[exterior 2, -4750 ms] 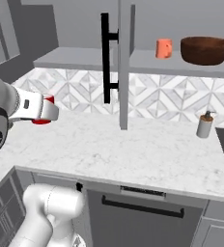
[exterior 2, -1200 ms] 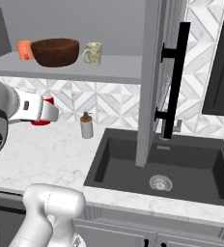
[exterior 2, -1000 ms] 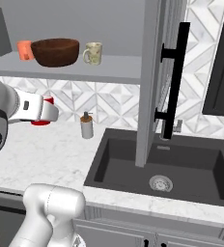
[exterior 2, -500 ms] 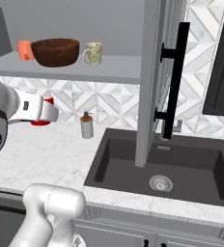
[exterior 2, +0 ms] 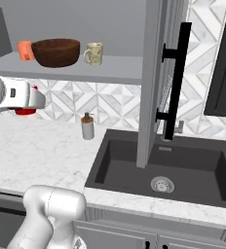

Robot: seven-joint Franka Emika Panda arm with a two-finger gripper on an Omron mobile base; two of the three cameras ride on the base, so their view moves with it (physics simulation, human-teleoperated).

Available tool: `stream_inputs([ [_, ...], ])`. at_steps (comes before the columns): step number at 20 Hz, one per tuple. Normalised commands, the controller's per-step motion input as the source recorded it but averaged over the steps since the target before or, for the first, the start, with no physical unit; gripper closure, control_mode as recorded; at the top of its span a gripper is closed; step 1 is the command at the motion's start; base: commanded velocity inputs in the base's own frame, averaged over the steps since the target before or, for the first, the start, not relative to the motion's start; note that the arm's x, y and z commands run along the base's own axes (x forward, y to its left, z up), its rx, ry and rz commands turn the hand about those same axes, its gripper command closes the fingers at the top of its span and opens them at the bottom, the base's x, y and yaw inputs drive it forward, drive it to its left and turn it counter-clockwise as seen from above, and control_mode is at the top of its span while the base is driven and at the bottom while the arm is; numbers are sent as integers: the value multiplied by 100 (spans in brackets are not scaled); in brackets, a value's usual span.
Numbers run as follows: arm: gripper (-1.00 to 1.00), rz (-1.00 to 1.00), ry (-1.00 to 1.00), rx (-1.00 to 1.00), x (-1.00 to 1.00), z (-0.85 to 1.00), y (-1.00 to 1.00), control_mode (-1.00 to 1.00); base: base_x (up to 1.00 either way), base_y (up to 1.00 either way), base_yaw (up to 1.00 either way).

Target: Gather all objects into one cabinet and sort the glasses and bowls to opposite sides.

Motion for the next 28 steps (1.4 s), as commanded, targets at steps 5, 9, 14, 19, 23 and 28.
stream_inputs([
  [5, 100, 21, 0, 0, 2, 70, 61, -100, 0, 0, 0],
  [9, 100, 28, -1, 6, 16, 41, 36, -100, 0, 0, 0],
  [14, 100, 17, -9, 1, 30, -3, 45, -100, 0, 0, 0],
  [19, 100, 0, -9, 0, 76, 0, 31, -100, 0, 0, 0],
  [23, 100, -1, 0, 0, 90, -1, 55, -100, 0, 0, 0],
  [28, 100, 0, 3, 0, 78, -11, 57, -100, 0, 0, 0],
])
